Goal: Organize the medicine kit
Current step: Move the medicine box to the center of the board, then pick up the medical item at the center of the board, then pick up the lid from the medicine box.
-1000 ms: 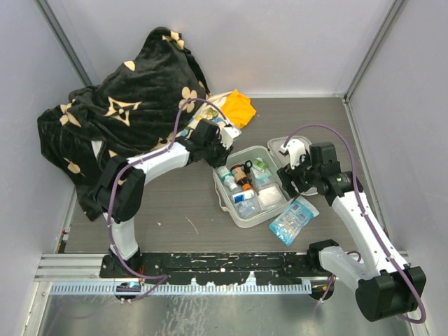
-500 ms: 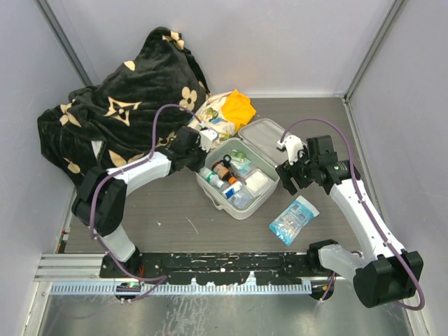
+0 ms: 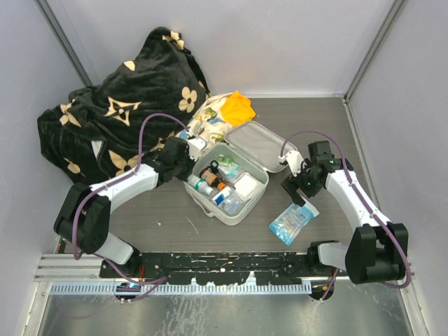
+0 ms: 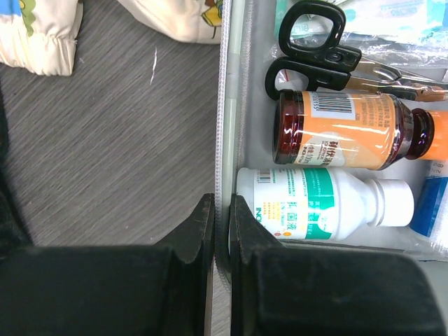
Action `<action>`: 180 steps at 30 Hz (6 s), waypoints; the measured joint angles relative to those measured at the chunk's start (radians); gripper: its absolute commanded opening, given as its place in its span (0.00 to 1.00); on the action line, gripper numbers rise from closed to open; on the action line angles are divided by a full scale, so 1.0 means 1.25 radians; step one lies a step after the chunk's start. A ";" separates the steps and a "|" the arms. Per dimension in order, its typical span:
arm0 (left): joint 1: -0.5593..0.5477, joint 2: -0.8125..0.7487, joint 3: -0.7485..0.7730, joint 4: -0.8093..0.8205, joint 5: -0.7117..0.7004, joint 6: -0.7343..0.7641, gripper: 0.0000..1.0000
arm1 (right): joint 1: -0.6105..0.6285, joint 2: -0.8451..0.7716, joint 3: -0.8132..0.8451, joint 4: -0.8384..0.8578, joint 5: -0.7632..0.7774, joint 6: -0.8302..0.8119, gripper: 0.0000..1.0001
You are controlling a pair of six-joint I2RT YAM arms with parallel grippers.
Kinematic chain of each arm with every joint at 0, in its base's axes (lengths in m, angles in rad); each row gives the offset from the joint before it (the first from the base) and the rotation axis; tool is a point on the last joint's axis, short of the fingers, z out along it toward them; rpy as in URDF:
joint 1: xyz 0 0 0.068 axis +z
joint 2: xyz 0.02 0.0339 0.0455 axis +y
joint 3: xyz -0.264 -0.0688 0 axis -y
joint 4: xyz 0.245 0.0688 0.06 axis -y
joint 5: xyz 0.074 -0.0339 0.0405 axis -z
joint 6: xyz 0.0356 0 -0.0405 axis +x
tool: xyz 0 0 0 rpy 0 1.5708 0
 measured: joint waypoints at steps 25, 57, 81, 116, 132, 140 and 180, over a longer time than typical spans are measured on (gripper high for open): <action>0.001 -0.037 -0.030 -0.006 0.003 0.013 0.11 | -0.151 0.179 -0.049 -0.002 -0.089 -0.113 0.19; -0.081 -0.068 0.226 -0.076 0.345 -0.001 0.94 | -0.121 -0.057 0.249 -0.241 -0.326 -0.165 0.01; -0.179 0.153 0.377 -0.027 0.642 -0.325 0.03 | 0.138 -0.084 0.313 0.024 -0.327 0.210 0.24; -0.095 0.043 0.242 0.087 0.901 -0.168 0.00 | 0.110 -0.025 0.294 0.046 -0.768 0.292 0.36; -0.091 0.044 0.243 0.074 0.864 -0.145 0.67 | 0.051 -0.013 0.292 0.086 -0.813 0.318 0.08; -0.002 0.032 0.246 0.043 0.770 -0.140 0.97 | -0.043 -0.013 0.251 0.081 -0.810 0.265 0.06; 0.070 0.643 0.865 -0.226 0.536 -0.337 0.79 | -0.107 -0.041 0.161 0.126 -0.544 0.270 0.04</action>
